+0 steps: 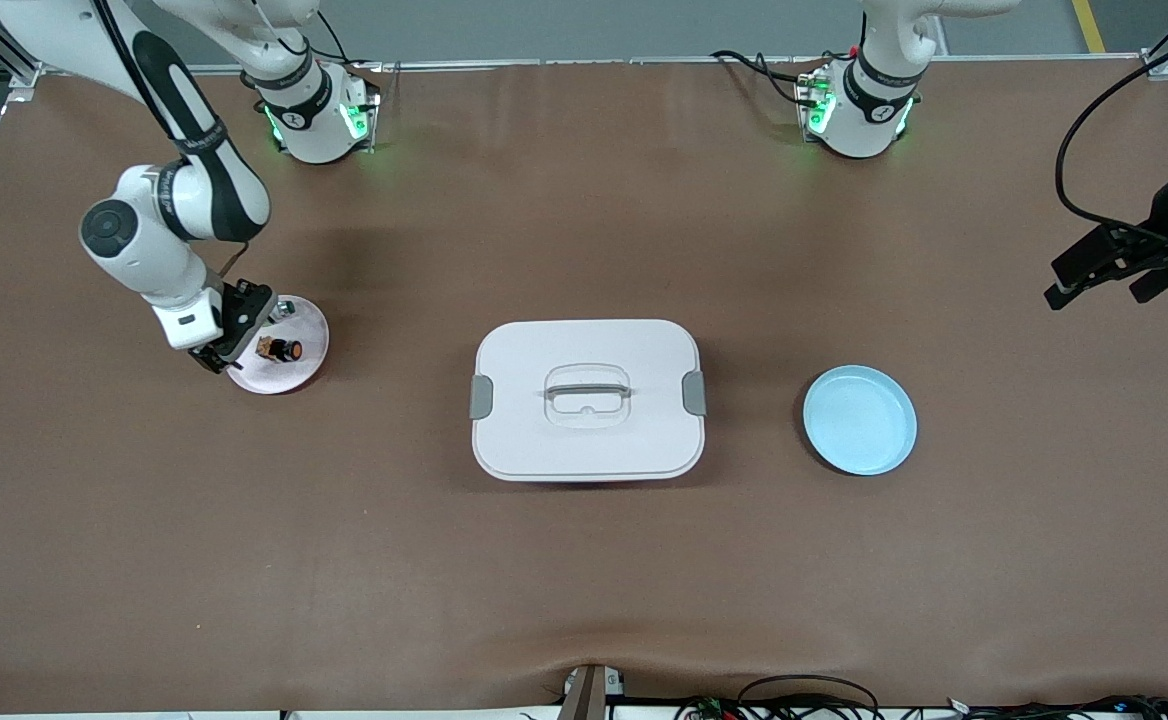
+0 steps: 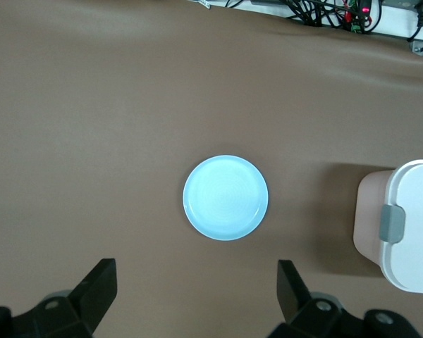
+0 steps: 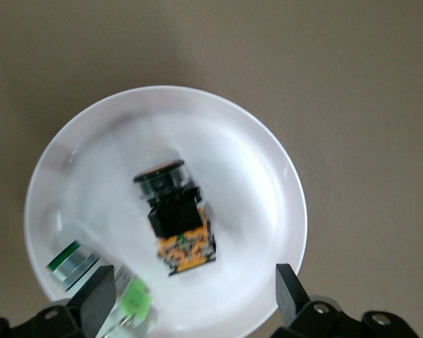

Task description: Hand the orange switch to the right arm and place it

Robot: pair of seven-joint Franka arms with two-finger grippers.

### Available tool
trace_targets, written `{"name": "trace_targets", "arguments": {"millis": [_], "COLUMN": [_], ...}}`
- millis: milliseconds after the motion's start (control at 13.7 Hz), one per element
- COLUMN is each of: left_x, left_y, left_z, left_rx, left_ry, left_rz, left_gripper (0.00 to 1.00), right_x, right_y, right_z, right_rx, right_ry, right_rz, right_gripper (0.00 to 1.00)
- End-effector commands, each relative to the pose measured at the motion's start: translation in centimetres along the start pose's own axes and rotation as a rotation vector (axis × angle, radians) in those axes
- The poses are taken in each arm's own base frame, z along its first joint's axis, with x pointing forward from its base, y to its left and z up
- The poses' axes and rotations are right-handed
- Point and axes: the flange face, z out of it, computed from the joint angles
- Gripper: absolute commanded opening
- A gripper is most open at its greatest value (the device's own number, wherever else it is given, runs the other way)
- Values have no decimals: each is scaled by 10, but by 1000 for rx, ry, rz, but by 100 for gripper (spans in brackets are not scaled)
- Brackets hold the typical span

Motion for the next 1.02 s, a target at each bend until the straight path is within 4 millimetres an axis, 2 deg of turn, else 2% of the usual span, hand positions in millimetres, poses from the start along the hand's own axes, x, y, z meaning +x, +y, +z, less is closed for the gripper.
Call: {"name": "trace_targets", "arguments": {"millis": [0, 218, 437, 655, 874, 947], "left_x": [0, -6, -11, -14, -20, -19], "left_y": [1, -3, 0, 2, 2, 0], "left_z": [-7, -10, -15, -22, -16, -16], "left_rx": [25, 28, 31, 32, 37, 38], "left_ry": [-15, -46, -75, -94, -146, -146], "left_rz": [16, 10, 18, 35, 53, 61], "left_gripper": [100, 100, 100, 100, 100, 100], "right_x": [-8, -3, 7, 14, 53, 59], "right_y": [-4, -2, 17, 38, 37, 40], "right_z": [-36, -73, -122, -172, -216, -236], "right_rx": [24, 100, 149, 136, 96, 80], "right_ry": [-41, -119, -186, -190, -203, -198], "right_rz": [160, 369, 554, 650, 830, 896], "right_gripper": [100, 100, 100, 100, 100, 100]}}
